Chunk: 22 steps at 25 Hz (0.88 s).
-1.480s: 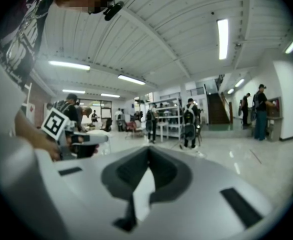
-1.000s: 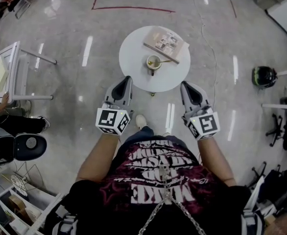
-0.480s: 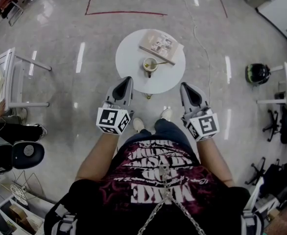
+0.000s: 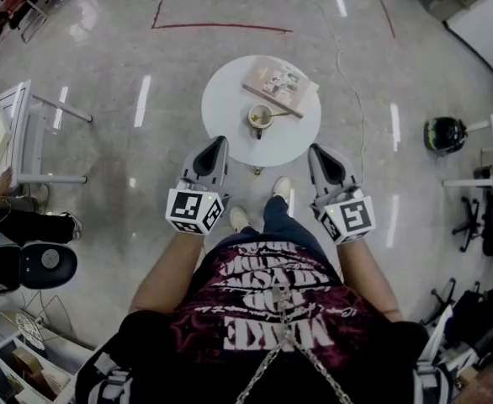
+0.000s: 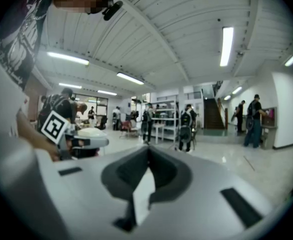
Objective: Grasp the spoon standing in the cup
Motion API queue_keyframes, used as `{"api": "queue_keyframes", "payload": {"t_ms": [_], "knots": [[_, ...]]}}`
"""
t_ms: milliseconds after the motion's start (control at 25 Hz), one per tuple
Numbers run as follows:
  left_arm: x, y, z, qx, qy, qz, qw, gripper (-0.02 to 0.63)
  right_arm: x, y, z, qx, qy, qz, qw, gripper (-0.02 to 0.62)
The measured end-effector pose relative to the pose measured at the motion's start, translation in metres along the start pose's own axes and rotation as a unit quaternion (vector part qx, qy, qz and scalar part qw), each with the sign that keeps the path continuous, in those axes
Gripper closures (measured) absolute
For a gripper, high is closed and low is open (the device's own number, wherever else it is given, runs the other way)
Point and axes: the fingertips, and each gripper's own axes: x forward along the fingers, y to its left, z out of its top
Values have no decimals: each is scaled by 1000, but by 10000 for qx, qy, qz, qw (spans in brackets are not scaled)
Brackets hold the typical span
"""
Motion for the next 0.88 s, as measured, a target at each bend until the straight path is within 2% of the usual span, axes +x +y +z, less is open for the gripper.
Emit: {"api": "queue_keyframes", "payload": {"t_ms": [360, 880], "knots": [[15, 10, 0, 1, 73, 161, 9998, 581, 5, -16, -9, 116, 93, 56, 9999, 566], [52, 8, -20, -76, 317, 232, 9992, 581, 24, -52, -23, 187, 271, 155, 9993, 565]]}}
